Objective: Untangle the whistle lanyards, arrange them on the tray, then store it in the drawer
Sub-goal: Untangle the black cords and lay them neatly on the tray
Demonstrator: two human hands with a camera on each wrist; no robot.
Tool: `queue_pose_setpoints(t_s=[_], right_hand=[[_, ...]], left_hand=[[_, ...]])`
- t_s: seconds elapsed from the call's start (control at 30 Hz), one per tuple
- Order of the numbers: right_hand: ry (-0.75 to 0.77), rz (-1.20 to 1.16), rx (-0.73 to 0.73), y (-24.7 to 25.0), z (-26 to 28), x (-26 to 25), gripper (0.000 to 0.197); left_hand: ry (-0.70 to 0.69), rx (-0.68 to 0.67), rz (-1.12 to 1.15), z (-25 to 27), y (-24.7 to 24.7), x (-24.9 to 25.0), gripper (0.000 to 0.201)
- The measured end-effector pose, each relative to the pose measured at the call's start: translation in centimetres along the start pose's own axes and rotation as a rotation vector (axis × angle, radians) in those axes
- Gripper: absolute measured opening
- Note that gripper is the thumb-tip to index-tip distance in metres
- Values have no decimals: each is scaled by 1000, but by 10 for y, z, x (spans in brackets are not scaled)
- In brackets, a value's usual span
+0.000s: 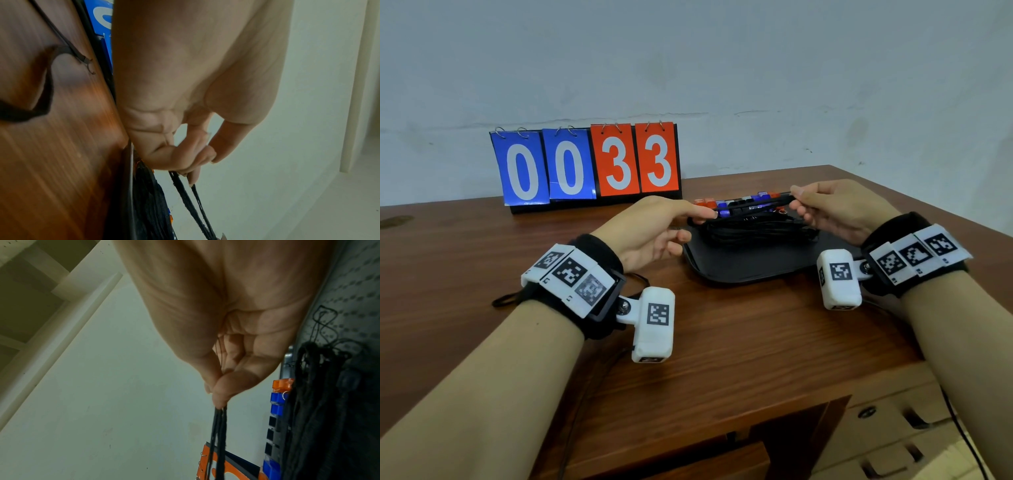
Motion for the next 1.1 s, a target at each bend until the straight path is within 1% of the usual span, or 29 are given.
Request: queue_pose_setpoints(t_s=[0.27,0.37,0.57,0.7,0.83,0.97,1.03,1.1], right_hand=[[-29,-40,53,4,-1,0,10],[-45,-18,71,5,0,1,9],[-83,52,119,7,4,-1,10],[-100,120,139,6,7,-4,15],[-70,152,92,3,8,-7,16],[-30,186,28,-1,8,-8,19],[-43,203,-14,-4,8,-7,22],[-69,223,-93,-8,9,-7,24]], left_hand=[[-17,20,69,1,-1,-2,29],[-26,37,68,1,-1,-2,29],[-36,44,5,5,-3,4,32],[-28,44,-53,8,-2,8,29],[-56,59,-159,12,-3,15,27],[-100,130,-320,13,5,20,21],[-110,177,-378,13,13,21,19],[-83,246,-439,14,24,20,20]])
Point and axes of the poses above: each hand's wrist, its own z-axis away from the middle knuckle, its own y-axis out of the back of the hand, x = y × z, the point moved 3 cm from there along -z, towards the middle knuckle, and after that the axes turned 5 degrees about -x, right-handed, at the moved point
